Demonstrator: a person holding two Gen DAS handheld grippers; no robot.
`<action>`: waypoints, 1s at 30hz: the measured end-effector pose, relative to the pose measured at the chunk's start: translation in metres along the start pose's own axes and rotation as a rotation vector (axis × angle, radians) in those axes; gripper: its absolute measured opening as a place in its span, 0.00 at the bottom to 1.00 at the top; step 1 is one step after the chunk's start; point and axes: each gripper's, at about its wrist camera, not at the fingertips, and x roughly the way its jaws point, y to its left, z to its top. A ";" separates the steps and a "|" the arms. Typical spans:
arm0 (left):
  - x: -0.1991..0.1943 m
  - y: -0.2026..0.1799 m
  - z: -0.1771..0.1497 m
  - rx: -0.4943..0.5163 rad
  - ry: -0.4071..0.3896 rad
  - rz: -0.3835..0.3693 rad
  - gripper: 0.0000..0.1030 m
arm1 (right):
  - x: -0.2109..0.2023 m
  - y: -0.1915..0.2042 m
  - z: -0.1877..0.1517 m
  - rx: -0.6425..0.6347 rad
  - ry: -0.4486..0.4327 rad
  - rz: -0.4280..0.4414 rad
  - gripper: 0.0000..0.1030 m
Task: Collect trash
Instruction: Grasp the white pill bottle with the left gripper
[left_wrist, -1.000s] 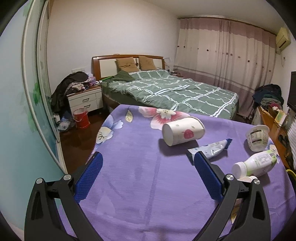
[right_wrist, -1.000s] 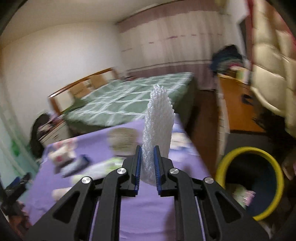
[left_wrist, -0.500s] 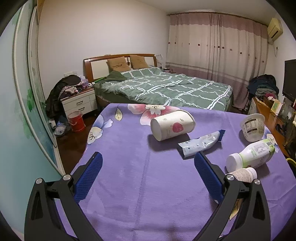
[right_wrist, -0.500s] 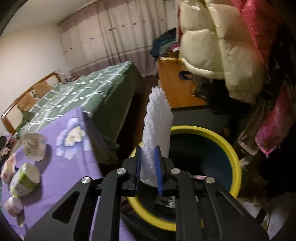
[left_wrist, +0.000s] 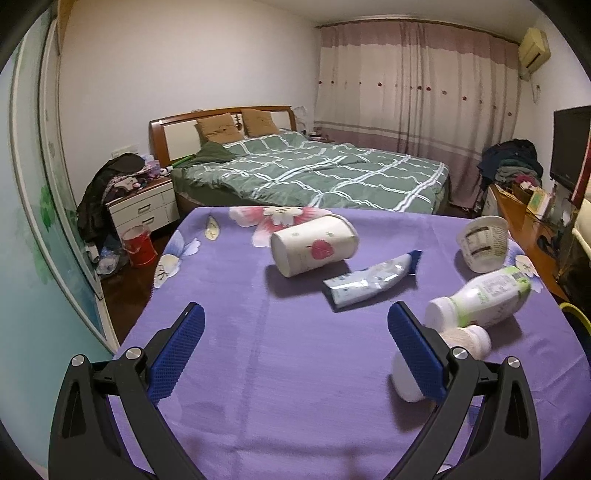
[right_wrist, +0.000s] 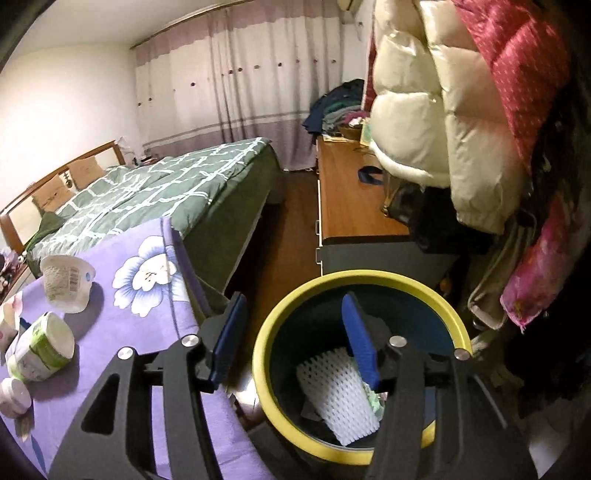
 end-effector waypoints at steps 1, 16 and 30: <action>-0.002 -0.003 0.000 -0.004 0.004 -0.011 0.95 | 0.000 0.001 0.000 -0.004 0.000 0.006 0.51; -0.002 -0.083 -0.030 -0.055 0.175 -0.129 0.95 | -0.008 0.022 -0.003 -0.091 -0.034 0.091 0.54; 0.026 -0.109 -0.033 -0.044 0.257 -0.099 0.95 | -0.008 0.023 -0.002 -0.086 -0.021 0.149 0.54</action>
